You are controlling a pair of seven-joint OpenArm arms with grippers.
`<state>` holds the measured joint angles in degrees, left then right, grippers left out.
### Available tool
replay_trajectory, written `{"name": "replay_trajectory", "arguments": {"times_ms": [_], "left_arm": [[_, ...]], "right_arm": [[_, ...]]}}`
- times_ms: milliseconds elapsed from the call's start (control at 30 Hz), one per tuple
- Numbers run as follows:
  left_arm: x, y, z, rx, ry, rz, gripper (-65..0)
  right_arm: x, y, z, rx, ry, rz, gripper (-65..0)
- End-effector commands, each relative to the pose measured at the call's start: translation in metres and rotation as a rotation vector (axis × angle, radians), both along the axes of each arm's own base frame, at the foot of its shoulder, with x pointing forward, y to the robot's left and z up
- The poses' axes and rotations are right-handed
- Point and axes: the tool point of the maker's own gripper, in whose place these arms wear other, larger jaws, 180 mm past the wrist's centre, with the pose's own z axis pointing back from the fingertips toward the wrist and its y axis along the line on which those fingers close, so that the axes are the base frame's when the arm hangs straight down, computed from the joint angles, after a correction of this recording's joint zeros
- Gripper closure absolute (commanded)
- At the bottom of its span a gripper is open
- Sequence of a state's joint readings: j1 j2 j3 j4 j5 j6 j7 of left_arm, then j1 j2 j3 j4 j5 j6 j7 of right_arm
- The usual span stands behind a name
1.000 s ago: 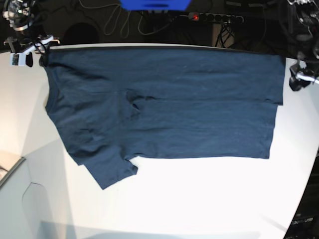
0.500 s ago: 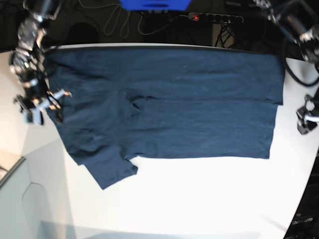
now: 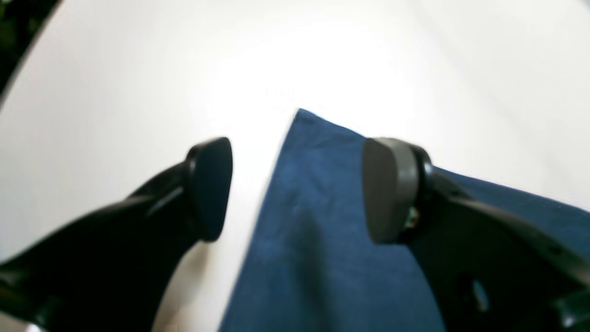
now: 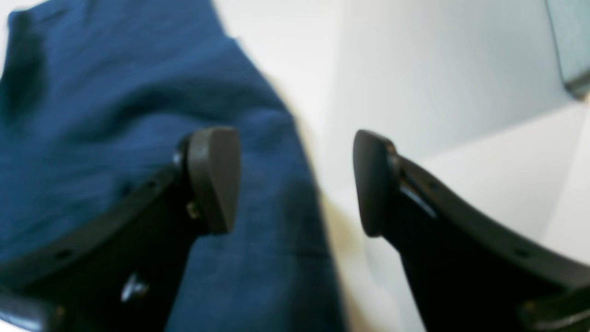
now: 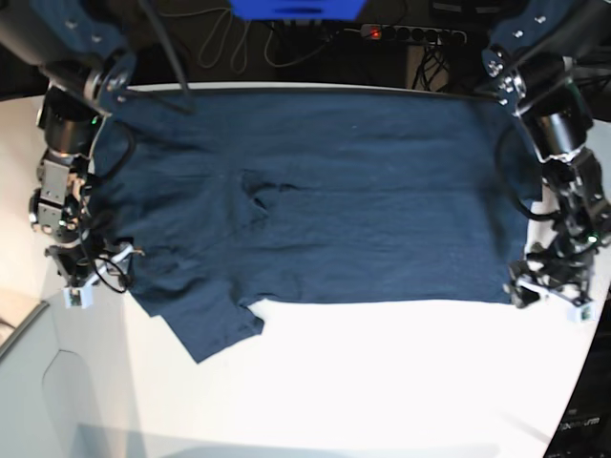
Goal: Layout the t-shirt on the table in an organized manner, then fold the t-shirt properly
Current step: 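Grasp the shirt's hem corners with both grippers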
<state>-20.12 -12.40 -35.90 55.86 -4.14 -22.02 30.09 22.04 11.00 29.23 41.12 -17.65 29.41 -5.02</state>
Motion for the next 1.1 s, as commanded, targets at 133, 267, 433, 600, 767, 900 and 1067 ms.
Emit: {"name": "replay_trajectory", "arguments": {"times_ms": [133, 267, 433, 600, 767, 900, 1067], "left_arm": [[0.018, 0.007, -0.008, -0.021, -0.023, 0.024, -42.4], [0.015, 0.009, -0.024, -0.046, -0.014, 0.039, -42.4], [0.017, 0.014, -0.020, -0.037, -0.031, 0.045, -42.4], [0.024, 0.015, -0.015, -0.043, -0.038, 0.047, -42.4], [0.016, 0.014, -0.031, -0.065, 0.006, 0.052, -42.4], [0.017, 0.016, -0.032, -0.065, 0.011, 0.074, -42.4], [0.014, 0.023, -0.035, -0.022, 0.042, 0.098, -42.4]], "right_arm": [[0.018, -0.020, 0.012, 0.007, -0.052, -0.049, -38.9], [0.018, -0.021, 0.013, 0.008, -0.087, -0.051, -38.9], [0.018, -0.016, 0.012, 0.015, -0.088, -0.047, -38.9], [0.020, -0.013, 0.011, 0.021, -0.089, -0.044, -39.0], [0.017, -0.002, 0.005, 0.037, -0.079, -0.036, -39.0], [0.012, 0.002, -0.001, 0.042, -0.066, -0.033, -39.0], [0.011, 0.010, -0.005, 0.055, -0.059, -0.027, -38.6]]}}
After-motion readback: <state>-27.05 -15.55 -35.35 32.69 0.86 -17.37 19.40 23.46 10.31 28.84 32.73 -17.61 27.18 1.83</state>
